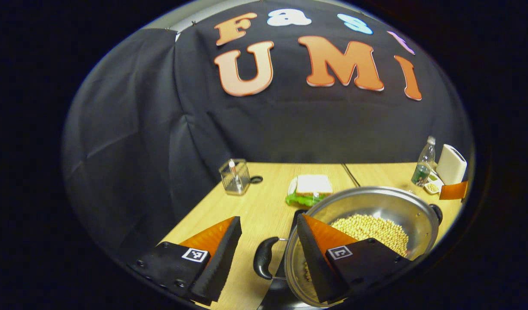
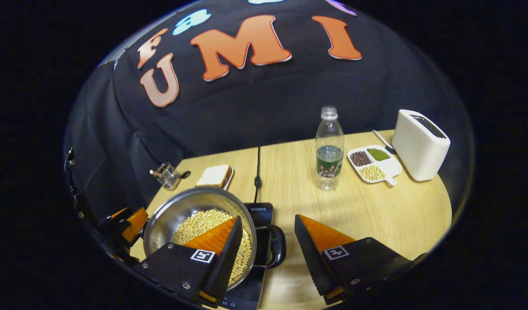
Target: First push the handle of the pot to place it horizontally, then grasp the pot with both hands and set it on the induction cooktop.
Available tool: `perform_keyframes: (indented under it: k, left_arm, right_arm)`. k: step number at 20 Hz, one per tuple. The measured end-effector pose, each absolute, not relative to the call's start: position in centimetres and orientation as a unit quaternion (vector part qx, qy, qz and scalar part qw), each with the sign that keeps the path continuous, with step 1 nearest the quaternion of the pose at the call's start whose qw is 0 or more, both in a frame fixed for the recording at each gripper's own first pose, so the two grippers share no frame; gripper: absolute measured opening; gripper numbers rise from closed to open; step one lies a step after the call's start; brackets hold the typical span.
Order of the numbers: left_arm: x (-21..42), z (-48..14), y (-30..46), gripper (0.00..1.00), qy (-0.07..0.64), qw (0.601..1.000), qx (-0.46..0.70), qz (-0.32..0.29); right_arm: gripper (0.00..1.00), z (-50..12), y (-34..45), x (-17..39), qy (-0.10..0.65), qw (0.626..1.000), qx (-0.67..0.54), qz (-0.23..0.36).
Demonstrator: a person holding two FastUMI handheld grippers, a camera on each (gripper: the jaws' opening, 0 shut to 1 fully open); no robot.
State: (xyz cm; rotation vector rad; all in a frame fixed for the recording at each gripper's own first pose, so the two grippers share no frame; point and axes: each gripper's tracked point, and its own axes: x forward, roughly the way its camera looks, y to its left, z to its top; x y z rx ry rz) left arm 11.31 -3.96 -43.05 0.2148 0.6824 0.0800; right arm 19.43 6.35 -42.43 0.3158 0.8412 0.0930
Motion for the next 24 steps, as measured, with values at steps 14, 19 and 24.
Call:
perform_keyframes:
  k: [14, 19, 24]
  left_arm:
    - [8.9, -17.0, -9.7, 0.98, 0.113, 0.993, 0.031, -0.011]
    - [6.7, -9.3, -7.9, 0.96, 0.044, 0.999, 0.028, -0.001]
    - [4.1, -5.7, -3.5, 0.94, -0.005, 0.998, 0.035, 0.042]
  right_arm:
    - [0.89, -18.1, -3.7, 14.3, 0.122, 0.991, 0.047, 0.030]
    - [0.91, -12.5, -6.9, 11.5, 0.067, 0.998, 0.013, 0.009]
    - [0.92, -9.2, -10.0, 8.3, 0.022, 0.999, -0.024, -0.007]
